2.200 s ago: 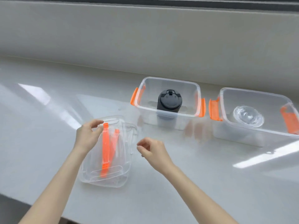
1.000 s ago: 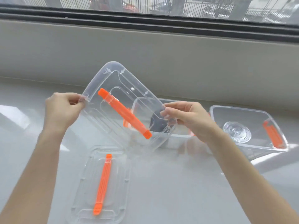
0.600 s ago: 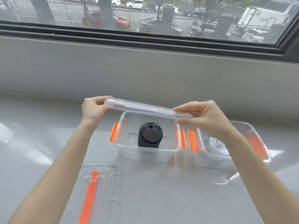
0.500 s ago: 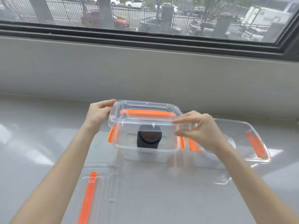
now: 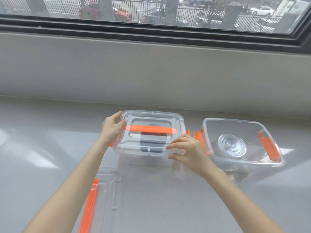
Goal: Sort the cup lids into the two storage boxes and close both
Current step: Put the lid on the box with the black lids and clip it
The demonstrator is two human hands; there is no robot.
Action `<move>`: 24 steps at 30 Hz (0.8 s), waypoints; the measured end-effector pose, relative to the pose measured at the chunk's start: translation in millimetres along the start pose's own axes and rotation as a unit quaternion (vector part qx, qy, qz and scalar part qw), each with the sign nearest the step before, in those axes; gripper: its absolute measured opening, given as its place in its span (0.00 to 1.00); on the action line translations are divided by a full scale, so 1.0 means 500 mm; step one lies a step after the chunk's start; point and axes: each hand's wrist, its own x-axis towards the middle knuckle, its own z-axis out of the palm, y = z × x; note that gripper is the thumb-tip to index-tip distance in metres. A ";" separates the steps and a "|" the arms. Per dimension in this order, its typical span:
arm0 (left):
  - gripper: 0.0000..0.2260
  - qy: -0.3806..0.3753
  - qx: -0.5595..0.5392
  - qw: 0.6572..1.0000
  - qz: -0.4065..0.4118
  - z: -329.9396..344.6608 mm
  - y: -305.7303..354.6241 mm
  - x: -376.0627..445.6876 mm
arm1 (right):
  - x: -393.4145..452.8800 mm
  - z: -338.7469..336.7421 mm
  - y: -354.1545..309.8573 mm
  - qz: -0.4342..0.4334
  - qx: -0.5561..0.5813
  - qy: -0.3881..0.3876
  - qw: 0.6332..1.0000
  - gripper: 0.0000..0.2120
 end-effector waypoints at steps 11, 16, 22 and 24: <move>0.22 0.004 0.074 0.997 0.018 0.005 -0.027 -0.010 | -0.019 0.003 -0.007 0.042 0.029 -0.015 0.999 0.07; 0.25 -0.003 0.041 0.999 -0.014 0.003 -0.022 -0.020 | -0.010 0.000 -0.003 0.131 0.162 0.041 0.977 0.08; 0.42 0.018 -0.077 0.986 -0.146 -0.025 -0.057 -0.059 | -0.031 0.022 0.006 0.333 0.225 0.269 0.875 0.05; 0.39 0.004 -0.141 0.971 -0.194 -0.028 -0.079 -0.076 | -0.044 0.040 0.007 0.403 0.244 0.253 0.845 0.15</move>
